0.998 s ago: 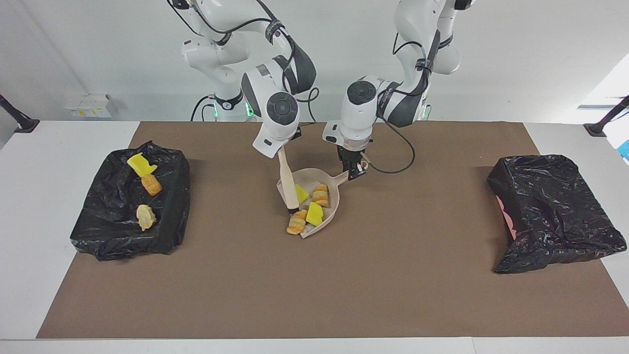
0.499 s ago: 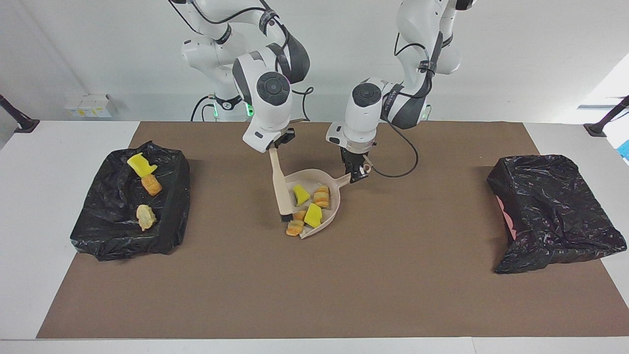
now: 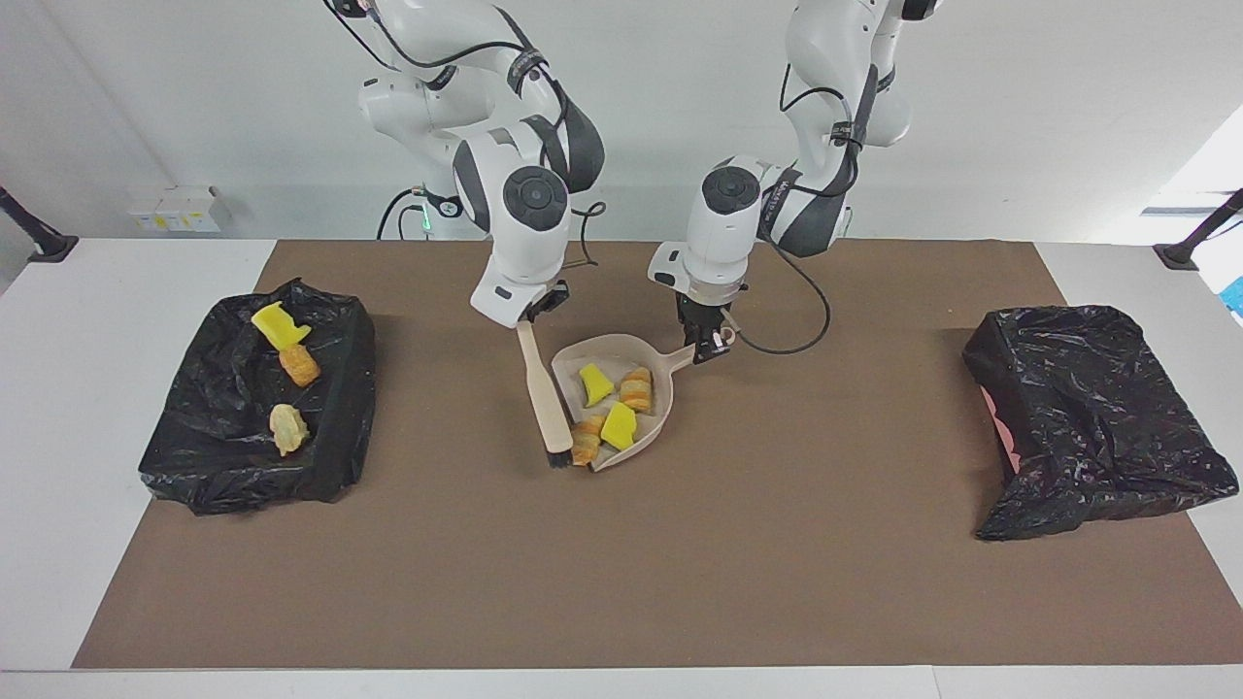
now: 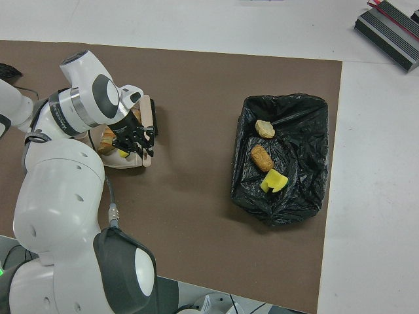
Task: Sweep and dump trash in bin
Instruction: 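Brush the chunks and sponges into the dustpan with the right gripper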
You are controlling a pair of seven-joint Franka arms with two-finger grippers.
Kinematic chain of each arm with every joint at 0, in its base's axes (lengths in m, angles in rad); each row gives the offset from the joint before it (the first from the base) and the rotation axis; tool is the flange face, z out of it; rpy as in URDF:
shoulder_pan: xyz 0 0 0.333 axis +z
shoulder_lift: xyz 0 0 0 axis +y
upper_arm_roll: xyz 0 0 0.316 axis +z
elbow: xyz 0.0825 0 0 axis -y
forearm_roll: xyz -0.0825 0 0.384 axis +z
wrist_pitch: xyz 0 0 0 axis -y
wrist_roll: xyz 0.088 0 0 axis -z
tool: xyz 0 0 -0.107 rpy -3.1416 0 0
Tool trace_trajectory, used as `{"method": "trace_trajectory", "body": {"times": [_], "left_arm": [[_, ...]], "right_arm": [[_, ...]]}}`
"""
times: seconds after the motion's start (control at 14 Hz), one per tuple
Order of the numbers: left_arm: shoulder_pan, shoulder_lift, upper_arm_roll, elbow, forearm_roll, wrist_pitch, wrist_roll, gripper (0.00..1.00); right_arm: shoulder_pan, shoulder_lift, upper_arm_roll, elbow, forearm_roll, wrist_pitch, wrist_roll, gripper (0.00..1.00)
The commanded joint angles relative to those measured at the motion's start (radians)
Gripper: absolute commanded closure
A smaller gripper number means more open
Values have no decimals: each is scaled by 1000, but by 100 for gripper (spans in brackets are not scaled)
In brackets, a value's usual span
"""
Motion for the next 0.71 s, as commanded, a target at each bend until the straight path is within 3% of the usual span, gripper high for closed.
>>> {"method": "trace_trajectory", "body": {"times": [0.0, 0.29, 0.64], "left_arm": [[14, -15, -1, -38, -14, 38, 28, 100], [14, -15, -1, -38, -14, 41, 28, 100], [25, -15, -1, -38, -29, 44, 45, 100]], "right_arm": [[37, 15, 15, 53, 9, -61, -2, 100], [73, -24, 27, 70, 42, -188, 51, 100], [82, -70, 32, 70, 83, -233, 73, 100]]}}
